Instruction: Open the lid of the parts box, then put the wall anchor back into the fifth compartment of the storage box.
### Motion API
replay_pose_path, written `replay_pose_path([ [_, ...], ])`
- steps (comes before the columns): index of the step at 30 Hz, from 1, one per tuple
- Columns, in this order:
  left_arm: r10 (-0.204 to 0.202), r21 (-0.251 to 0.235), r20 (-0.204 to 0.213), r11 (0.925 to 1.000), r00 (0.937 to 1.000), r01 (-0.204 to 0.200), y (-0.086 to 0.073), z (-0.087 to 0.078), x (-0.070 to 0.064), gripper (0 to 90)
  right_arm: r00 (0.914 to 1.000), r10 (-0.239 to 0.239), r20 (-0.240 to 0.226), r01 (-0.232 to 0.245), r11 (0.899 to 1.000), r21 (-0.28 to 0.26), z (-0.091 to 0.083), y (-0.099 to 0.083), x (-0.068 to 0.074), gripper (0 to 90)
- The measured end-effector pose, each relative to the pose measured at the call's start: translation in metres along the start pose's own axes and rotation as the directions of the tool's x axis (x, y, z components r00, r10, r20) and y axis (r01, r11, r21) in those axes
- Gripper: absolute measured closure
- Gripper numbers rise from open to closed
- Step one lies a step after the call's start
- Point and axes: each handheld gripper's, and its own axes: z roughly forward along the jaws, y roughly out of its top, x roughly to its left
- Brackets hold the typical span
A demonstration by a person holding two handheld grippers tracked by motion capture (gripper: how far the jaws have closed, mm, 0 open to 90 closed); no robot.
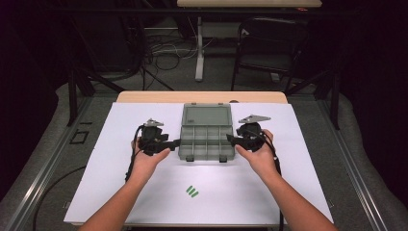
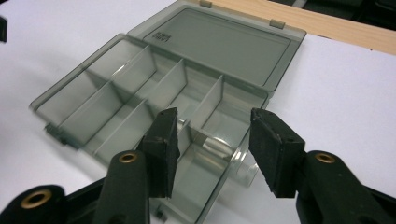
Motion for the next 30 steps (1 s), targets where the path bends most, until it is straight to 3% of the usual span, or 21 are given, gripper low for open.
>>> replay_pose_path([
  [3, 0.010, -0.011, -0.004, 0.9999, 0.9999, -0.011, -0.009, -0.009, 0.000, 40.6, 0.9990, -0.044, -0.003, 0.044, 0.999, -0.005, -0.010, -0.008, 0.008, 45.6],
  [6, 0.044, 0.009, -0.018, 0.9990, 0.9989, -0.044, -0.016, -0.016, -0.001, 40.6, 0.9958, -0.091, -0.012, 0.091, 0.996, 0.016, -0.019, -0.016, 0.014, 42.9],
  [8, 0.049, 0.001, -0.013, 0.9988, 0.9987, -0.049, -0.023, -0.023, -0.001, 39.7, 0.9940, -0.104, -0.034, 0.105, 0.994, 0.039, -0.023, -0.022, 0.017, 41.4],
  [12, 0.041, -0.010, -0.009, 0.9991, 0.9991, -0.041, -0.033, -0.032, -0.001, 39.0, 0.9932, -0.115, -0.021, 0.115, 0.993, 0.034, -0.033, -0.037, 0.021, 40.0],
  [18, 0.015, -0.018, 0.059, 0.9997, 0.9981, -0.014, -0.043, -0.037, -0.007, 39.0, 0.9950, -0.097, -0.023, 0.097, 0.995, 0.012, -0.046, -0.050, 0.023, 34.5],
  [20, -0.016, -0.020, 0.098, 0.9996, 0.9951, 0.018, -0.045, -0.037, -0.010, 40.2, 0.9956, -0.088, -0.031, 0.089, 0.996, 0.014, -0.050, -0.054, 0.023, 34.6],
  [21, -0.034, -0.014, 0.137, 0.9992, 0.9899, 0.036, -0.045, -0.038, -0.012, 41.0, 0.9953, -0.088, -0.040, 0.088, 0.996, 0.012, -0.051, -0.055, 0.023, 35.6],
  [23, -0.017, -0.018, 0.154, 0.9996, 0.9879, 0.020, -0.046, -0.038, -0.017, 41.3, 0.9944, -0.088, -0.059, 0.090, 0.996, 0.025, -0.053, -0.058, 0.025, 38.8],
  [27, 0.032, -0.007, 0.151, 0.9995, 0.9880, -0.032, -0.051, -0.036, -0.026, 41.6, 0.9934, -0.112, -0.027, 0.113, 0.993, 0.045, -0.054, -0.065, 0.027, 41.3],
  [30, 0.057, 0.006, 0.135, 0.9983, 0.9892, -0.059, -0.056, -0.033, -0.030, 41.6, 0.9946, -0.099, -0.030, 0.100, 0.994, 0.049, -0.054, -0.067, 0.025, 43.1],
])
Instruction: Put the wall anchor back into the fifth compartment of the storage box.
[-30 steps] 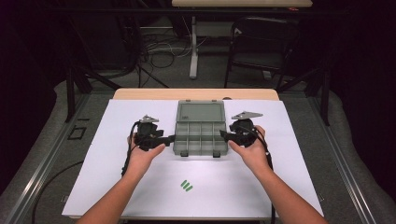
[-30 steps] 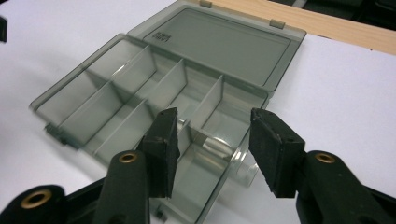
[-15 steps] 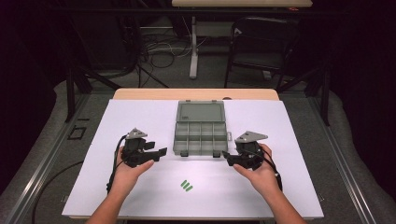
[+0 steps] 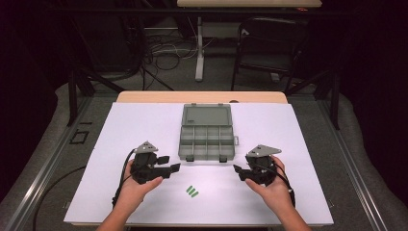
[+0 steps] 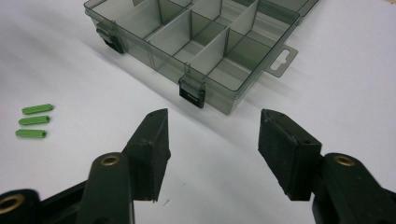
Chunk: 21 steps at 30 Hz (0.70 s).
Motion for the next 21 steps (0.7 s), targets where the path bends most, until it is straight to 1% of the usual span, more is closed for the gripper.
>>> replay_pose_path([
  [1, 0.003, 0.006, 0.001, 1.0000, 1.0000, -0.003, -0.001, 0.001, -0.001, 41.6, 1.0000, 0.006, 0.000, -0.006, 1.000, 0.001, 0.000, 0.000, 0.000, 43.1],
  [3, 0.014, 0.024, 0.006, 0.9996, 0.9999, -0.014, -0.005, 0.004, -0.002, 41.6, 1.0000, 0.003, 0.006, -0.003, 1.000, -0.007, 0.001, -0.001, -0.001, 43.1],
  [4, 0.018, 0.031, 0.004, 0.9994, 0.9998, -0.018, -0.006, 0.005, -0.002, 41.8, 1.0000, 0.008, 0.004, -0.008, 1.000, -0.007, 0.001, -0.002, -0.001, 42.6],
  [5, 0.036, 0.044, -0.009, 0.9984, 0.9993, -0.035, -0.008, 0.007, -0.002, 42.0, 0.9999, 0.014, 0.001, -0.014, 1.000, -0.012, 0.001, -0.002, -0.001, 42.0],
  [6, 0.043, 0.055, -0.012, 0.9976, 0.9990, -0.042, -0.009, 0.009, -0.003, 42.0, 0.9999, 0.015, 0.002, -0.015, 1.000, -0.015, 0.001, -0.002, -0.002, 41.6],
  [7, 0.045, 0.063, -0.016, 0.9971, 0.9989, -0.044, -0.011, 0.010, -0.003, 42.0, 0.9998, 0.018, 0.008, -0.018, 1.000, -0.013, 0.000, -0.002, -0.002, 40.9],
  [9, 0.044, 0.076, -0.011, 0.9962, 0.9990, -0.043, -0.013, 0.014, -0.004, 41.9, 0.9994, 0.033, 0.005, -0.033, 0.999, -0.016, 0.001, -0.004, -0.003, 40.2],
  [11, 0.053, 0.090, -0.018, 0.9946, 0.9984, -0.051, -0.014, 0.016, -0.006, 42.0, 0.9990, 0.044, 0.008, -0.044, 0.999, -0.012, 0.001, -0.005, -0.005, 40.3],
  [12, 0.058, 0.087, -0.016, 0.9946, 0.9982, -0.056, -0.014, 0.016, -0.007, 42.2, 0.9992, 0.039, 0.006, -0.039, 0.999, -0.009, 0.002, -0.005, -0.006, 40.4],
  [13, 0.055, 0.088, -0.010, 0.9946, 0.9984, -0.054, -0.014, 0.017, -0.009, 43.1, 0.9991, 0.042, 0.003, -0.042, 0.999, -0.010, 0.003, -0.006, -0.006, 40.4],
  [14, 0.067, 0.091, -0.016, 0.9936, 0.9976, -0.066, -0.014, 0.018, -0.010, 44.7, 0.9990, 0.044, 0.006, -0.045, 0.999, 0.005, 0.002, -0.006, -0.007, 40.6],
  [15, 0.082, 0.093, -0.018, 0.9924, 0.9965, -0.080, -0.015, 0.019, -0.011, 45.5, 0.9991, 0.042, 0.006, -0.042, 0.999, 0.003, 0.002, -0.006, -0.007, 40.8],
  [16, 0.086, 0.093, -0.029, 0.9923, 0.9959, -0.083, -0.015, 0.020, -0.014, 47.9, 0.9990, 0.042, 0.013, -0.042, 0.999, -0.007, 0.003, -0.007, -0.007, 40.8],
  [17, 0.102, 0.098, -0.034, 0.9903, 0.9942, -0.098, -0.016, 0.021, -0.015, 49.8, 0.9991, 0.041, 0.012, -0.041, 0.999, -0.008, 0.004, -0.007, -0.007, 40.9],
  [19, 0.115, 0.115, -0.033, 0.9872, 0.9928, -0.110, -0.017, 0.024, -0.018, 53.2, 0.9993, 0.036, 0.007, -0.036, 0.999, -0.012, 0.004, -0.007, -0.007, 41.2],
  [20, 0.111, 0.126, -0.022, 0.9862, 0.9936, -0.107, -0.018, 0.025, -0.019, 55.0, 0.9993, 0.036, 0.005, -0.036, 0.999, -0.012, 0.004, -0.007, -0.007, 41.8],
  [21, 0.111, 0.126, -0.021, 0.9861, 0.9936, -0.108, -0.019, 0.027, -0.020, 56.9, 0.9994, 0.035, 0.006, -0.035, 0.999, -0.011, 0.003, -0.007, -0.007, 42.0],
])
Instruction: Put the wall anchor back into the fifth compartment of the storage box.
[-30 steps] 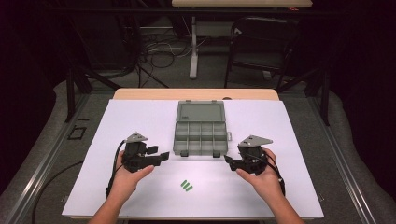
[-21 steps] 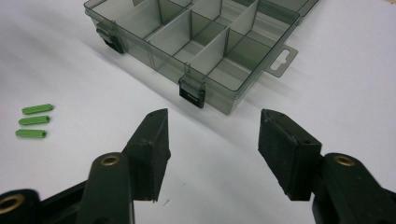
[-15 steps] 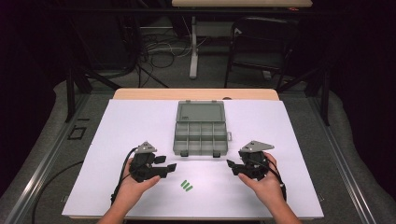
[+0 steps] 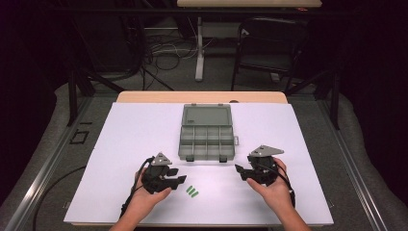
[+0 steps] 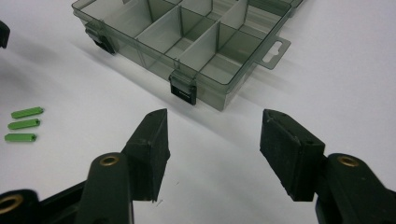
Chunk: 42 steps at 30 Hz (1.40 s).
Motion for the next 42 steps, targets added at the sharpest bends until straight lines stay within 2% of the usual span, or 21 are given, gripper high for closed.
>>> replay_pose_path([
  [6, 0.017, 0.037, 0.007, 0.9992, 0.9998, -0.017, -0.002, 0.008, -0.006, 63.0, 1.0000, 0.003, 0.006, -0.003, 1.000, 0.001, 0.000, -0.001, 0.000, 42.4],
  [13, 0.048, 0.096, 0.006, 0.9942, 0.9988, -0.048, -0.004, 0.018, -0.014, 68.7, 0.9998, 0.017, 0.006, -0.017, 1.000, 0.000, 0.001, -0.002, -0.001, 42.8],
  [16, 0.048, 0.113, 0.007, 0.9924, 0.9988, -0.048, -0.004, 0.020, -0.016, 71.3, 0.9996, 0.024, 0.011, -0.024, 1.000, -0.005, 0.001, -0.002, -0.002, 42.8],
  [17, 0.043, 0.117, 0.010, 0.9922, 0.9990, -0.044, -0.004, 0.021, -0.017, 73.0, 0.9997, 0.024, 0.010, -0.024, 1.000, 0.007, -0.001, -0.002, -0.002, 43.0],
  [19, 0.044, 0.129, 0.014, 0.9906, 0.9989, -0.046, -0.003, 0.022, -0.018, 75.1, 0.9994, 0.032, 0.010, -0.031, 0.999, -0.006, 0.000, -0.002, -0.002, 43.3],
  [23, 0.041, 0.145, 0.004, 0.9886, 0.9992, -0.041, -0.003, 0.025, -0.019, 77.6, 0.9993, 0.034, 0.013, -0.034, 0.999, -0.008, 0.000, -0.003, -0.003, 43.9],
  [25, 0.028, 0.145, 0.003, 0.9890, 0.9996, -0.028, -0.003, 0.027, -0.020, 78.0, 0.9993, 0.036, 0.014, -0.035, 0.999, -0.008, 0.000, -0.003, -0.003, 44.0],
  [33, 0.029, 0.158, 0.012, 0.9869, 0.9995, -0.030, -0.003, 0.030, -0.020, 79.4, 0.9991, 0.039, 0.016, -0.039, 0.999, -0.009, 0.000, -0.003, -0.004, 44.0],
  [42, 0.013, 0.163, 0.023, 0.9866, 0.9997, -0.016, -0.004, 0.032, -0.021, 82.9, 0.9990, 0.042, 0.014, -0.042, 0.999, -0.001, -0.002, -0.003, -0.005, 44.4],
])
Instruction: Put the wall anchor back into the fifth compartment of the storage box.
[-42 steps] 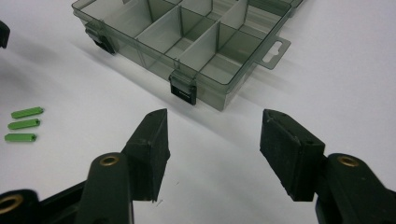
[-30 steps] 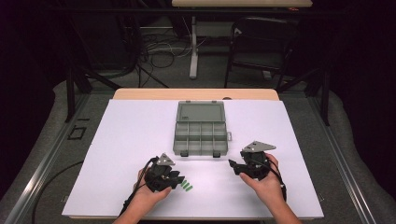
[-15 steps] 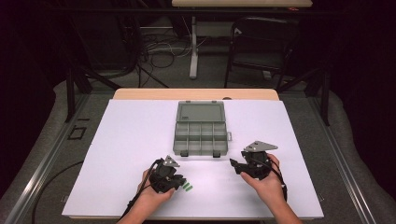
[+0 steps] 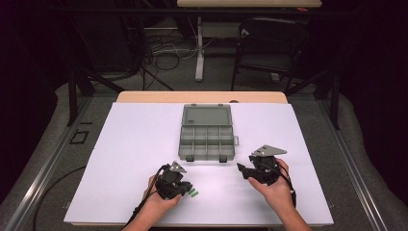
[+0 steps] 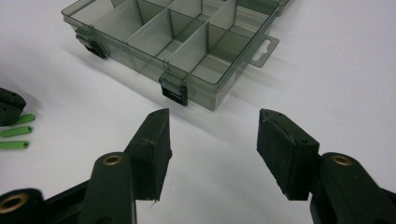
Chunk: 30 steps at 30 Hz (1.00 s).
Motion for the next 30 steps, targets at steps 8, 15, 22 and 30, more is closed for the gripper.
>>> replay_pose_path([
  [8, -0.003, 0.007, -0.006, 1.0000, 1.0000, 0.003, -0.001, 0.002, 0.000, 83.6, 1.0000, 0.005, 0.002, -0.005, 1.000, -0.014, 0.001, 0.000, 0.000, 44.9],
  [15, -0.005, 0.010, 0.001, 0.9999, 1.0000, 0.005, -0.001, 0.002, 0.001, 84.3, 1.0000, 0.003, 0.003, -0.003, 1.000, -0.017, 0.001, 0.000, 0.000, 45.1],
  [22, -0.011, 0.002, 0.003, 0.9999, 0.9999, 0.011, 0.001, 0.000, 0.001, 84.4, 1.0000, -0.003, -0.001, 0.003, 1.000, -0.001, 0.000, 0.000, 0.001, 44.7],
  [30, -0.047, -0.022, 0.010, 0.9986, 0.9988, 0.048, 0.018, -0.010, 0.008, 84.5, 1.0000, 0.004, 0.001, -0.004, 1.000, -0.012, 0.002, 0.000, 0.002, 43.8],
])
